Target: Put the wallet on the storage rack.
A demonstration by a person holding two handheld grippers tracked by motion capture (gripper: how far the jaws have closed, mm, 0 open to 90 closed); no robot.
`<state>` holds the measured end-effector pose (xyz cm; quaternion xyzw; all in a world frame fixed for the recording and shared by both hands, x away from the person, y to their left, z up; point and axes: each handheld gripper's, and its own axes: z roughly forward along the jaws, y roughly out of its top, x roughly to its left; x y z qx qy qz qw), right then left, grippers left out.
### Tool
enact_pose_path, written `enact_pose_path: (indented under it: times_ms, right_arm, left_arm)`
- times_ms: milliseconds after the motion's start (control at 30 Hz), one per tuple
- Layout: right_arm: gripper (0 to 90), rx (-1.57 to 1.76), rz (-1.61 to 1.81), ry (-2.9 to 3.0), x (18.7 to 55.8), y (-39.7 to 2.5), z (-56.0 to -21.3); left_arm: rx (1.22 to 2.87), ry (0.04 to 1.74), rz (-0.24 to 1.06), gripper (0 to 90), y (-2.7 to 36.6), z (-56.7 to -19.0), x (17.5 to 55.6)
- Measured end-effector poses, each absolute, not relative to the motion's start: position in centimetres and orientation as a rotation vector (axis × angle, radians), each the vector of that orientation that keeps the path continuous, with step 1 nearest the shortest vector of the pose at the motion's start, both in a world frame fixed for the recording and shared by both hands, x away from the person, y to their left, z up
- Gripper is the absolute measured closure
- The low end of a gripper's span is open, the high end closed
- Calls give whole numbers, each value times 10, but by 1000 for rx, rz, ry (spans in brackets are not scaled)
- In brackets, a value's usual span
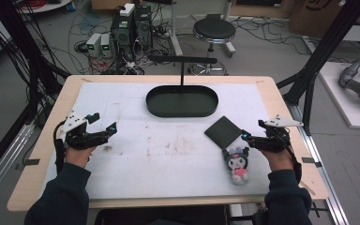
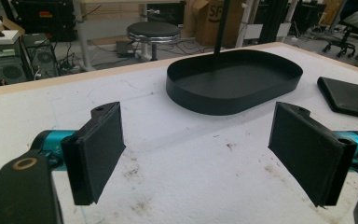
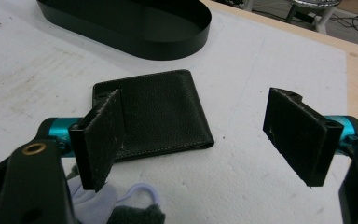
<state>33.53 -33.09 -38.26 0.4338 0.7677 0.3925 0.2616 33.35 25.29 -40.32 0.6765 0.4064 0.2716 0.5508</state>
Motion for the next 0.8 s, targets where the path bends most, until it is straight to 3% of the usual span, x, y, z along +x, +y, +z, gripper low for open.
enact_pose_path:
  times_ms: [400,667,800]
  right_arm:
    - [216,1172,1062,2086,336,-327,-386]
    - [218,1095,1016,2142,344,-303,-388]
    - [285,1038,1004,2178,351,-288,-390]
  left_arm:
    - [1605,974,639,179,254,-406,335]
    - [1628,964,628,183,251,-407,332]
    - [1625,965,621,184,251,-408,331]
